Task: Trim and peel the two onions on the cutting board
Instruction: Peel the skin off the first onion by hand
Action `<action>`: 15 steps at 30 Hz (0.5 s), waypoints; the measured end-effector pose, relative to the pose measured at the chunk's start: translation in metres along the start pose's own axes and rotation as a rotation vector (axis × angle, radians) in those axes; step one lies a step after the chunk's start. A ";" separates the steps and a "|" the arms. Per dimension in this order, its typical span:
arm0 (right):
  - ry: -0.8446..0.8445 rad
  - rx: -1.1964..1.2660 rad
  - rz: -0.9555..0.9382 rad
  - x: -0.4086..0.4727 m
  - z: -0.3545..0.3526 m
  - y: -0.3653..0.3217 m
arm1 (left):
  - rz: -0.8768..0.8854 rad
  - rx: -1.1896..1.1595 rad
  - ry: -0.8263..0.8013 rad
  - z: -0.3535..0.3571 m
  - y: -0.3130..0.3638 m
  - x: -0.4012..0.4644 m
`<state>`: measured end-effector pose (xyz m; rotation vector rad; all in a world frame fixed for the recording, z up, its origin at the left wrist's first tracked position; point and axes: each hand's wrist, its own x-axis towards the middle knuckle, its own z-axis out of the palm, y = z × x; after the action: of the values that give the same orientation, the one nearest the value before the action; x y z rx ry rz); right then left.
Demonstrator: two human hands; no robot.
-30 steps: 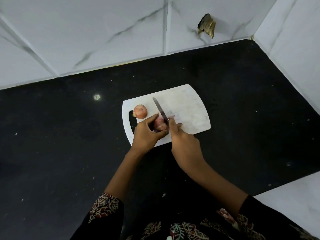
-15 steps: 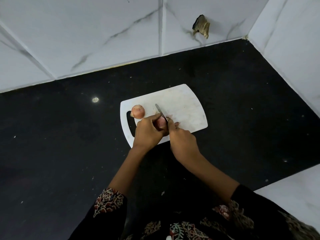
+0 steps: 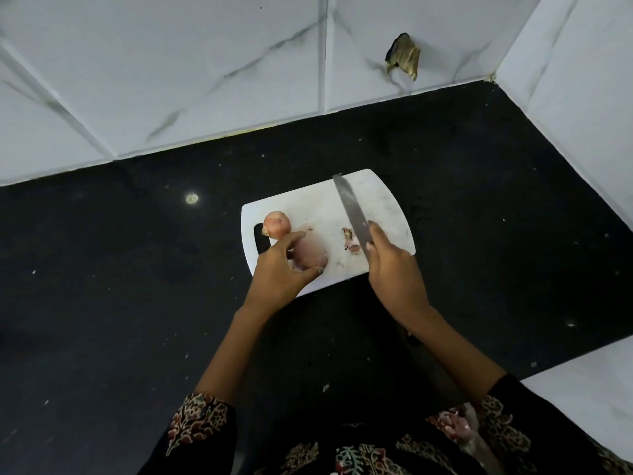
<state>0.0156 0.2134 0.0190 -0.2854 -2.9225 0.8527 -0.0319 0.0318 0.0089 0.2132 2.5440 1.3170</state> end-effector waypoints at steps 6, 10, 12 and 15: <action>0.081 0.004 0.137 0.021 -0.007 0.020 | -0.013 -0.011 -0.018 0.003 0.001 0.004; 0.069 0.078 0.316 0.037 -0.005 0.043 | -0.048 -0.133 -0.011 -0.001 -0.002 0.000; 0.071 0.077 0.356 0.044 -0.003 0.053 | -0.058 -0.191 0.003 -0.003 -0.005 -0.002; 0.061 0.078 0.377 0.051 0.000 0.060 | -0.080 -0.256 0.008 -0.007 -0.006 -0.004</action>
<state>-0.0250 0.2733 -0.0118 -0.8597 -2.8119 0.9766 -0.0305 0.0217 0.0086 0.0534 2.3330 1.5951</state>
